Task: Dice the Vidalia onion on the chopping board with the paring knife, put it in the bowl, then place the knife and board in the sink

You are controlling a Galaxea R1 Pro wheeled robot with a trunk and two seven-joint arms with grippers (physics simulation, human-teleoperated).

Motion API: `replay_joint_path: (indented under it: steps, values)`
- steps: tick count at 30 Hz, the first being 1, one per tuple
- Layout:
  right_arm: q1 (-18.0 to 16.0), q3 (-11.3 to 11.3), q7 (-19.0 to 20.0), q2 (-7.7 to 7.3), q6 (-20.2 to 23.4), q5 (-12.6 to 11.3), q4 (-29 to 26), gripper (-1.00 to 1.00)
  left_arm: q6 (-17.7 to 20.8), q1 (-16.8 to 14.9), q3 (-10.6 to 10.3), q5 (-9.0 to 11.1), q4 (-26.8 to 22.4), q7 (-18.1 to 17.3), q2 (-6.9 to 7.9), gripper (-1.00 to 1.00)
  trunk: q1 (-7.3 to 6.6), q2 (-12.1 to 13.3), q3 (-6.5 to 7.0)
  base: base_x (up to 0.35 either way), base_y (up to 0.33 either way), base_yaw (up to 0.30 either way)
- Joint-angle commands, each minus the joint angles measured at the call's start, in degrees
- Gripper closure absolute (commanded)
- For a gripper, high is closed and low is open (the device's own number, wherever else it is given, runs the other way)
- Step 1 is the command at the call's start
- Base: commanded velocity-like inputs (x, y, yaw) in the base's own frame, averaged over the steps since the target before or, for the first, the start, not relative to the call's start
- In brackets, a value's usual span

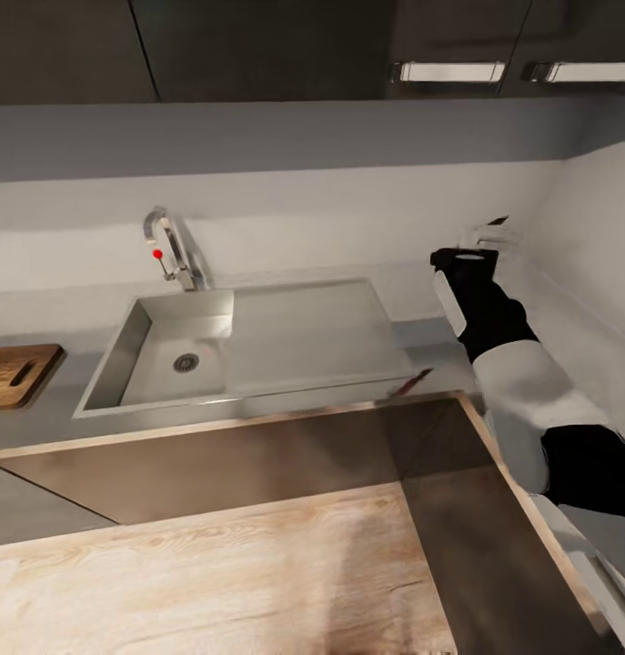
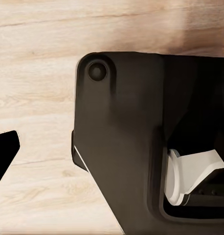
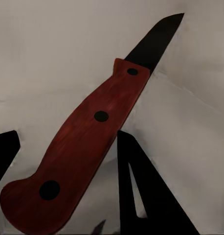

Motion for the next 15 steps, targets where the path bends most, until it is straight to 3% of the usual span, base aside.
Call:
replay_joint_path:
  steps: [1,3,4,12,15]
  values:
    - [-0.06,2.62,-0.47,0.07,0.4,-0.33,-0.05,1.0,-0.08,0.0,-0.48,0.14,-0.12,0.59,0.08,-1.0,0.01,-0.11,-0.09,-0.284,0.172,0.0]
    - [-0.06,6.56,-0.43,0.28,0.47,-0.43,-0.06,1.0,-0.07,0.0,-0.48,0.14,-0.12,0.59,0.08,-1.0,0.01,-0.11,-0.09,-0.267,0.183,0.0]
    - [-0.06,9.74,-0.44,0.88,0.5,-0.48,-0.12,1.0,-0.07,0.0,-0.48,0.18,-0.06,0.59,0.08,-1.0,0.01,-0.11,-0.09,-0.203,0.191,0.0]
    - [-0.06,13.11,-0.53,4.34,0.51,-0.32,-0.25,1.0,-0.12,0.0,-0.41,0.23,1.63,0.59,0.08,-1.0,0.01,-0.11,-0.09,-0.083,0.25,0.0]
    - [-0.06,16.7,-0.71,5.43,0.5,-0.32,-0.18,1.0,-0.15,0.0,-0.39,0.27,1.71,0.64,0.08,-1.0,0.01,-0.11,-0.09,-0.005,0.299,0.0]
